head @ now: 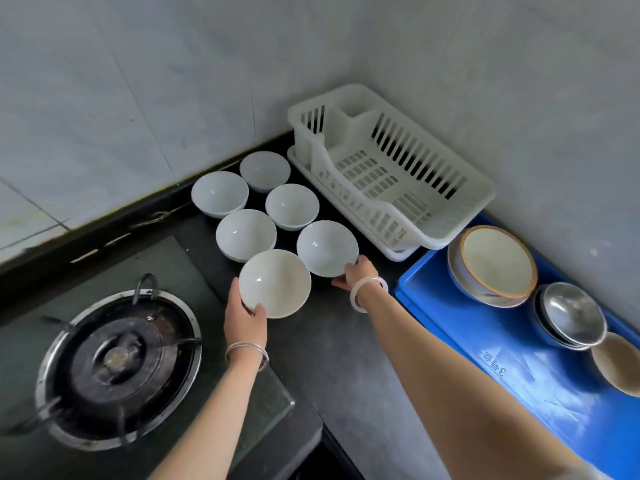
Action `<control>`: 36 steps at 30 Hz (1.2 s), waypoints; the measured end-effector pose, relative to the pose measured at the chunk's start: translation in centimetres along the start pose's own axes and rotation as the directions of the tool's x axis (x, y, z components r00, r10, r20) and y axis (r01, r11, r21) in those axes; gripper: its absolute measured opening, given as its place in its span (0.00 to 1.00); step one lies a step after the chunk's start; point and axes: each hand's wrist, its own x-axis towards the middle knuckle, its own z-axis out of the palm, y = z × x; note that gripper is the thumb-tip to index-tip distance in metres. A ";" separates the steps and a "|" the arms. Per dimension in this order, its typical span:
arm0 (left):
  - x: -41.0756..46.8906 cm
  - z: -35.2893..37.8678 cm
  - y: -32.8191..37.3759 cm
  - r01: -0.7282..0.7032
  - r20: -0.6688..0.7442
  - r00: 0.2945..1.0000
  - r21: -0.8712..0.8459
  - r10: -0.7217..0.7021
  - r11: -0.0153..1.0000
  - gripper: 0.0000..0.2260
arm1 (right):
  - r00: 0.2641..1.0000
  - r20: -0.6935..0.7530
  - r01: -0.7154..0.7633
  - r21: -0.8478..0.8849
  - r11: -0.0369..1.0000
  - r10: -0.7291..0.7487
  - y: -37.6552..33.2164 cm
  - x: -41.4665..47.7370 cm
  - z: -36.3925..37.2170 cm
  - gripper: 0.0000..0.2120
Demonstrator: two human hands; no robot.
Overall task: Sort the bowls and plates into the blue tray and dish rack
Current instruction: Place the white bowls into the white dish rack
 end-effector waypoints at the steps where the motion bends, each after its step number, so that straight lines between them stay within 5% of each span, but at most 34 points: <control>1: 0.1 -0.1 -0.1 0.020 0.010 1.000 -0.018 -0.020 1.000 0.28 | 1.000 -0.017 0.003 -0.017 1.000 -0.003 -0.1 0.0 -0.1 0.18; 8: 1.0 -0.3 -1.1 0.048 0.027 0.999 -0.174 -0.044 0.984 0.22 | 0.987 -0.092 0.125 -0.098 0.987 -0.134 -0.8 -2.8 -1.8 0.12; 13: 1.5 -0.5 -1.3 0.114 0.095 0.992 -0.324 -0.088 0.939 0.19 | 0.951 0.045 0.306 -0.310 0.900 -0.307 -2.4 -6.2 -1.1 0.07; 22: 1.9 -0.8 -0.2 0.227 0.134 0.974 -0.580 -0.183 0.782 0.11 | 0.952 0.205 0.307 -0.598 0.741 -0.229 -2.3 -8.7 3.9 0.08; 36: 2.7 -1.1 -1.2 0.219 0.127 0.976 -0.509 -0.179 0.832 0.14 | 0.969 0.190 0.247 -0.745 0.619 -0.157 -1.6 -7.3 4.3 0.06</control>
